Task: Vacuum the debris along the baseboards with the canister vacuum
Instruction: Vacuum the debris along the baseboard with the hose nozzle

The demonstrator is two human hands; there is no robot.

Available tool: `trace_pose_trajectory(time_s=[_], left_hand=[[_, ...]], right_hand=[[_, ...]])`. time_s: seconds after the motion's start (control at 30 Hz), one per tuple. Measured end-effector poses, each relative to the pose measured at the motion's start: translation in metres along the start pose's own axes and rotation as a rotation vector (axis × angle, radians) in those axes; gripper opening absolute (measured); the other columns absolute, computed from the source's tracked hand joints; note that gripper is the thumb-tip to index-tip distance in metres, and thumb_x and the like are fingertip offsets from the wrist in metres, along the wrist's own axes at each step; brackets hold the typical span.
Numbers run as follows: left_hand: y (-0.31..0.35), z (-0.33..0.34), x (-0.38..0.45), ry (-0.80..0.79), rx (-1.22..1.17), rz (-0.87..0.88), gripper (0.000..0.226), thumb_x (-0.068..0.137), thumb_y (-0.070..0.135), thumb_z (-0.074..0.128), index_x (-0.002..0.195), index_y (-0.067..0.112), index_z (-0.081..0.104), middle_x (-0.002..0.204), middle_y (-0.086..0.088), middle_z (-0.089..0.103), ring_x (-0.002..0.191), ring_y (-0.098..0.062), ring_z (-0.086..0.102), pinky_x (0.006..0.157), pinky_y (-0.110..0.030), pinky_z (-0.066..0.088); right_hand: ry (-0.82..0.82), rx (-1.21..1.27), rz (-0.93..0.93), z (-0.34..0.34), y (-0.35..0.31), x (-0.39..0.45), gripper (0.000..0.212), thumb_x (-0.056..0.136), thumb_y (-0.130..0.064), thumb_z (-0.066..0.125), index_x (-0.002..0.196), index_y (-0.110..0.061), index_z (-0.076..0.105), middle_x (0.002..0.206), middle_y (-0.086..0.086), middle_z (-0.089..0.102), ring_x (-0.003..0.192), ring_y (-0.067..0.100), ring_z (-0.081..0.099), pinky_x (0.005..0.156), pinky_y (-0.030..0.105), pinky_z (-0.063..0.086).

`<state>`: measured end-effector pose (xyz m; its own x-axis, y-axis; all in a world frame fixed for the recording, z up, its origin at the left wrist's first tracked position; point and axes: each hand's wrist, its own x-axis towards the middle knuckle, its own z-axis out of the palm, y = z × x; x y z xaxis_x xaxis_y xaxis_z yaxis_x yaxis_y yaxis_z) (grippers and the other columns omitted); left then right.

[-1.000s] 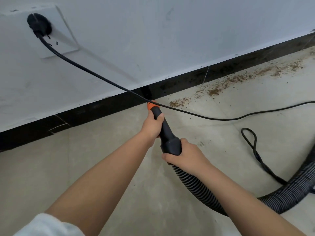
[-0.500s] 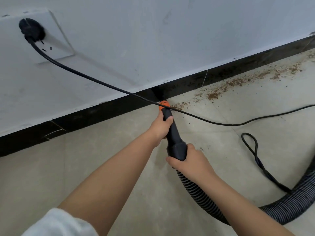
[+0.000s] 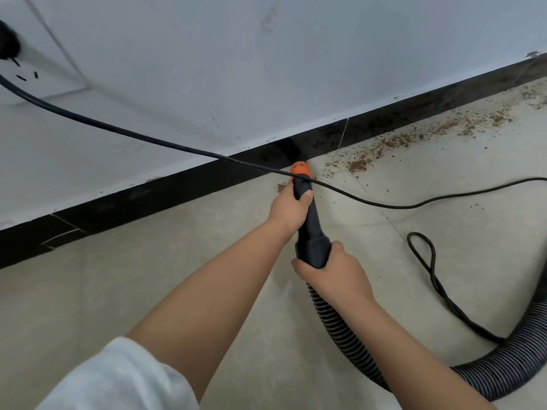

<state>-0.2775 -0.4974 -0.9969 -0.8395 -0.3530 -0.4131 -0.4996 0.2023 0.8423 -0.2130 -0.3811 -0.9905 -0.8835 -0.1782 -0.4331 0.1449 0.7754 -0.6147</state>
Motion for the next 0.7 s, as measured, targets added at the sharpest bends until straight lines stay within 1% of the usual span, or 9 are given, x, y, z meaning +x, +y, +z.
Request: trace_pose_trajectory(time_s=[0.1,0.27,0.33,0.4,0.47,0.53,0.63,0.7], left_hand=[[0.010,0.011,0.004,-0.031,0.047,0.004,0.041,0.099,0.026,0.039,0.137,0.009,0.042,0.131,-0.014,0.052,0.118,-0.032,0.050,0.101,-0.041,0.043],[0.025,0.029,0.009,-0.069,0.052,-0.042,0.044,0.099,0.026,0.038,0.141,0.009,0.036,0.135,-0.015,0.048,0.122,-0.033,0.048,0.102,-0.042,0.042],[0.027,0.033,0.008,-0.060,0.036,-0.018,0.041,0.100,0.024,0.038,0.137,0.007,0.039,0.132,-0.015,0.050,0.119,-0.032,0.049,0.101,-0.040,0.043],[0.026,0.035,0.003,-0.051,-0.018,0.026,0.038,0.099,0.023,0.040,0.134,0.008,0.043,0.128,-0.013,0.053,0.116,-0.030,0.051,0.098,-0.037,0.045],[0.022,0.033,-0.006,-0.040,-0.085,0.037,0.044,0.099,0.025,0.042,0.140,0.011,0.037,0.133,-0.010,0.050,0.118,-0.027,0.051,0.099,-0.036,0.044],[0.014,0.032,-0.020,-0.031,-0.137,0.024,0.051,0.098,0.027,0.043,0.145,0.015,0.028,0.137,-0.007,0.047,0.120,-0.025,0.049,0.099,-0.034,0.044],[-0.002,0.030,-0.045,0.007,-0.159,0.015,0.051,0.099,0.028,0.042,0.146,0.019,0.024,0.135,-0.005,0.048,0.118,-0.023,0.050,0.095,-0.031,0.043],[-0.010,0.026,-0.060,0.037,-0.165,0.027,0.053,0.099,0.029,0.041,0.147,0.018,0.021,0.135,-0.004,0.047,0.114,-0.019,0.049,0.094,-0.029,0.042]], right_hand=[[0.015,0.008,0.015,-0.008,0.003,0.008,0.048,0.076,-0.050,0.065,0.100,-0.016,0.041,0.085,-0.002,0.055,0.080,0.021,0.060,0.066,0.032,0.050],[0.004,0.019,0.018,-0.022,0.013,0.019,0.048,0.076,-0.048,0.066,0.102,-0.016,0.042,0.083,-0.005,0.053,0.079,0.018,0.058,0.063,0.030,0.047],[0.004,0.052,0.013,-0.027,0.015,0.020,0.048,0.076,-0.048,0.067,0.102,-0.015,0.043,0.083,-0.005,0.053,0.077,0.016,0.057,0.062,0.029,0.047],[0.009,0.091,0.001,-0.034,0.017,0.016,0.046,0.075,-0.047,0.068,0.099,-0.015,0.045,0.083,-0.006,0.054,0.072,0.010,0.055,0.058,0.026,0.044],[-0.013,0.090,-0.025,-0.039,0.019,0.009,0.043,0.075,-0.046,0.068,0.097,-0.016,0.046,0.082,-0.007,0.054,0.071,0.005,0.053,0.056,0.022,0.043],[-0.055,0.058,-0.045,-0.042,0.024,-0.002,0.042,0.074,-0.045,0.069,0.097,-0.017,0.047,0.084,-0.007,0.056,0.073,0.005,0.055,0.060,0.024,0.046],[-0.104,0.009,-0.072,-0.042,0.031,-0.021,0.042,0.073,-0.044,0.069,0.098,-0.020,0.046,0.088,-0.009,0.056,0.078,0.005,0.056,0.067,0.025,0.049],[-0.122,-0.034,-0.098,-0.040,0.033,-0.034,0.042,0.073,-0.044,0.069,0.099,-0.022,0.044,0.086,-0.012,0.053,0.077,0.005,0.054,0.064,0.022,0.046]])
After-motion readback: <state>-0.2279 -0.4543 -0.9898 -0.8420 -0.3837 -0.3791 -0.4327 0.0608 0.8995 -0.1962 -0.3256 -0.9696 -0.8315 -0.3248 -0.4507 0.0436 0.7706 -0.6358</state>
